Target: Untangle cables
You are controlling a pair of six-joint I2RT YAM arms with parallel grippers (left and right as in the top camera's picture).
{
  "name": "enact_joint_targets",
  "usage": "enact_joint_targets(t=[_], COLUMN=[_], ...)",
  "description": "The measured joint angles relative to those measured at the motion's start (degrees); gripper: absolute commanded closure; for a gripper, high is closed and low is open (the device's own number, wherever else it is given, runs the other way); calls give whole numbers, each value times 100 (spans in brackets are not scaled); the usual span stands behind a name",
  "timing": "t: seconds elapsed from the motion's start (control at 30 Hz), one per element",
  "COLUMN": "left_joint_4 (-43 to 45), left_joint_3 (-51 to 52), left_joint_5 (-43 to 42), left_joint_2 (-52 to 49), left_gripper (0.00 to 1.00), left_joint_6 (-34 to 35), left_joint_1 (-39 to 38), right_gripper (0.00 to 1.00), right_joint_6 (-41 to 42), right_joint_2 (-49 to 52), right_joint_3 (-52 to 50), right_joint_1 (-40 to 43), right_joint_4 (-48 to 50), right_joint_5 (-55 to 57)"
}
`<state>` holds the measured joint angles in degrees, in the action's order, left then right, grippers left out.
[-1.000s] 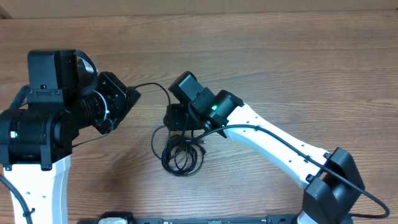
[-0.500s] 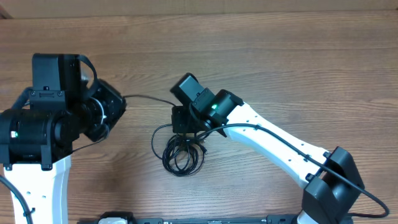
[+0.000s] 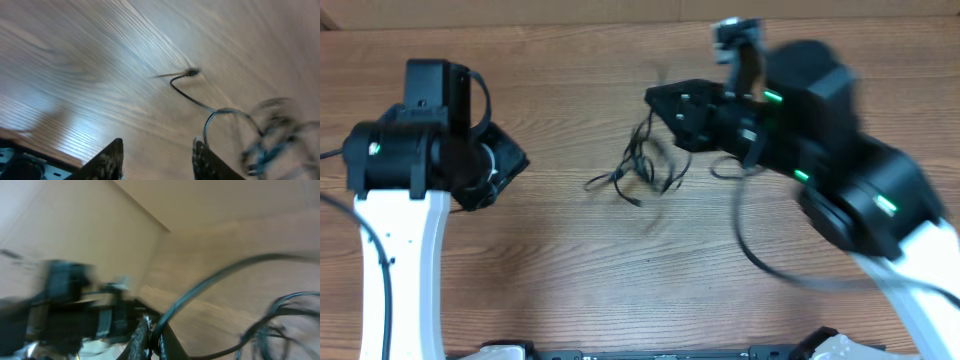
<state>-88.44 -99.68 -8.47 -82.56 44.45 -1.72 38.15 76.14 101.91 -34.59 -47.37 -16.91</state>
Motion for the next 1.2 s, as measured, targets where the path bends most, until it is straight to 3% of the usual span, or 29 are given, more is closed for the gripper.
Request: enact_joint_targets(t=[0.23,0.43,0.5,0.9,1.2], left_joint_4=[-42,-216,-214,-20,629], left_joint_3=[22,26,26,26,26], left_joint_5=[-1742,-3069,-3265,-3648,-3674], left_joint_2=[-409,-450,-450,-450,-450], left_gripper=[46,8,1,1,0], left_joint_6=[-1882,-3495,-3764,-4907,-4883], left_joint_1=[0,-50,-125,-852,-1250], right_gripper=[96,96,96,96,96], right_joint_6=[533,881,1023,1683,1886], right_joint_2=[-234,72,142,258,258], right_joint_3=[13,9,9,9,9], right_joint_1=[0,0,0,0,0], right_joint_4=[74,48,46,155,170], right_joint_5=[-87,-94,-122,-262,-603])
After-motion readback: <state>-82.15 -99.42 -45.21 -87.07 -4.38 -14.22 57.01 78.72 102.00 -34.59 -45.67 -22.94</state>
